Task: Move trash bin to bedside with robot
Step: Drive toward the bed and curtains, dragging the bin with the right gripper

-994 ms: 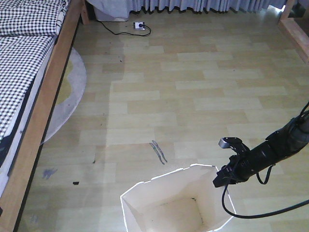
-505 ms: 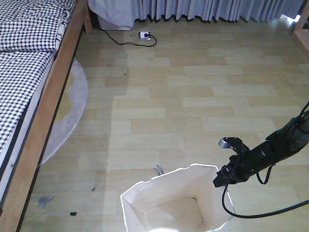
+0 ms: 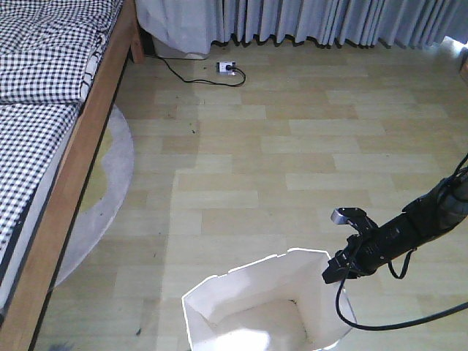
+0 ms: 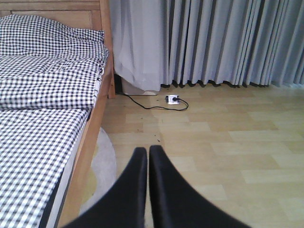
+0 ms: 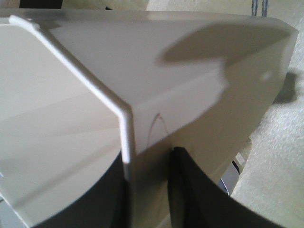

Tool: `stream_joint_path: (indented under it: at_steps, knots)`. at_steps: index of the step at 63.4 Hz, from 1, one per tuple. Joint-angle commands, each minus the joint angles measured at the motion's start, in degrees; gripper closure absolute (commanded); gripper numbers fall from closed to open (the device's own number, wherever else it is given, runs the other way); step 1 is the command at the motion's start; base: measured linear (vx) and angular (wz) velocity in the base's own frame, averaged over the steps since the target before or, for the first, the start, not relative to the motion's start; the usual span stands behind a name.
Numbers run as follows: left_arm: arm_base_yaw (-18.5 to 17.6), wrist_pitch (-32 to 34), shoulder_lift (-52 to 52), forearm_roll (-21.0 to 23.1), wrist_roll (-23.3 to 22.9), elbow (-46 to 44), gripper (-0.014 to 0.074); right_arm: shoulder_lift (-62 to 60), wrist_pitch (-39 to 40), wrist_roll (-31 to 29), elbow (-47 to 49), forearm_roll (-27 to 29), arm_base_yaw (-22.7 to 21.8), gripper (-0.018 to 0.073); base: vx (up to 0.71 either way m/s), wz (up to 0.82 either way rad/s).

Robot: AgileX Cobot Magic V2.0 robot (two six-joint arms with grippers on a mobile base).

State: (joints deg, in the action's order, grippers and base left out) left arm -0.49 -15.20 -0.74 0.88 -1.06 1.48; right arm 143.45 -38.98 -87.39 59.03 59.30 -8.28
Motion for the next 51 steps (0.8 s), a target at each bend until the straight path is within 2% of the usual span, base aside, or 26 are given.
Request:
stream_joint_path:
  at_steps: [1, 51]
  knots:
    - [-0.3, 4.0, -0.8, 0.2, -0.3, 1.1, 0.0602, -4.2, -11.6, -0.5, 0.3, 2.0, -0.3, 0.0563, 0.33, -0.02]
    - [-0.3, 4.0, -0.8, 0.2, -0.3, 1.1, 0.0602, -4.2, -11.6, -0.5, 0.3, 2.0, -0.3, 0.0563, 0.32, -0.04]
